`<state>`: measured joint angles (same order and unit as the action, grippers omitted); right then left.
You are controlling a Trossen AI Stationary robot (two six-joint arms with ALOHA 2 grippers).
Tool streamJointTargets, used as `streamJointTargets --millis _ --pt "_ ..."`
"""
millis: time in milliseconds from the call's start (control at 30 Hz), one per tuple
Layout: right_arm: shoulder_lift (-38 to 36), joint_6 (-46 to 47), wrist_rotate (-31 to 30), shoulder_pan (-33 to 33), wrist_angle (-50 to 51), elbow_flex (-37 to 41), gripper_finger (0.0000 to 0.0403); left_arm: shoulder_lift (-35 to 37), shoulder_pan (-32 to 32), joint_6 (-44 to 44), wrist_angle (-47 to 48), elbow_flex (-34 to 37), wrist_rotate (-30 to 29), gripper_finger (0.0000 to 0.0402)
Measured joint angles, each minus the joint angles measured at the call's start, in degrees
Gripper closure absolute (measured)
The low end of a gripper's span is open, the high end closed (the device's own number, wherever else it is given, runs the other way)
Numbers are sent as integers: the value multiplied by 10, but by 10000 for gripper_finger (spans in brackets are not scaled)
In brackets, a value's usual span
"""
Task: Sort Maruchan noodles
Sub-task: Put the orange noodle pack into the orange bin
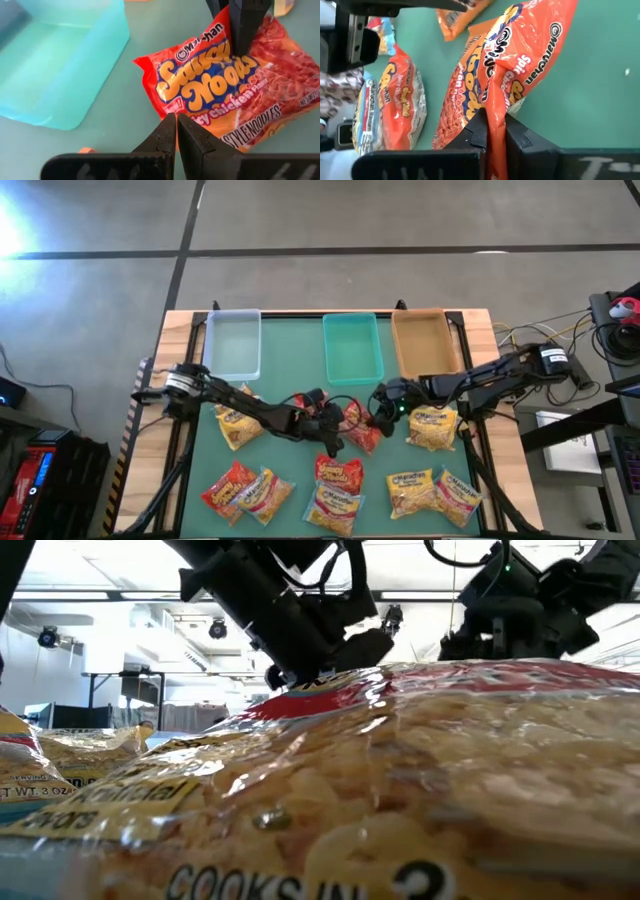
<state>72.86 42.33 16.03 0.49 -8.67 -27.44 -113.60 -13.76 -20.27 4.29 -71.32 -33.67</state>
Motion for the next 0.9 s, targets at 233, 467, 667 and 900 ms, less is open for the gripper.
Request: streamJointTargets --millis 233,467,667,900 --pt "-51 -92 -8 0 152 -75 390 18 0 1 1 1 -3 402" --pt "-93 -194 -95 0 362 -163 390 22 1 2 1 1 -3 402" --pt "-129 -256 -173 -4 476 -226 390 22 3 3 0 1 -3 402" --pt "-165 -378 -305 -16 576 -275 391 22 9 22 0 1 -3 402"
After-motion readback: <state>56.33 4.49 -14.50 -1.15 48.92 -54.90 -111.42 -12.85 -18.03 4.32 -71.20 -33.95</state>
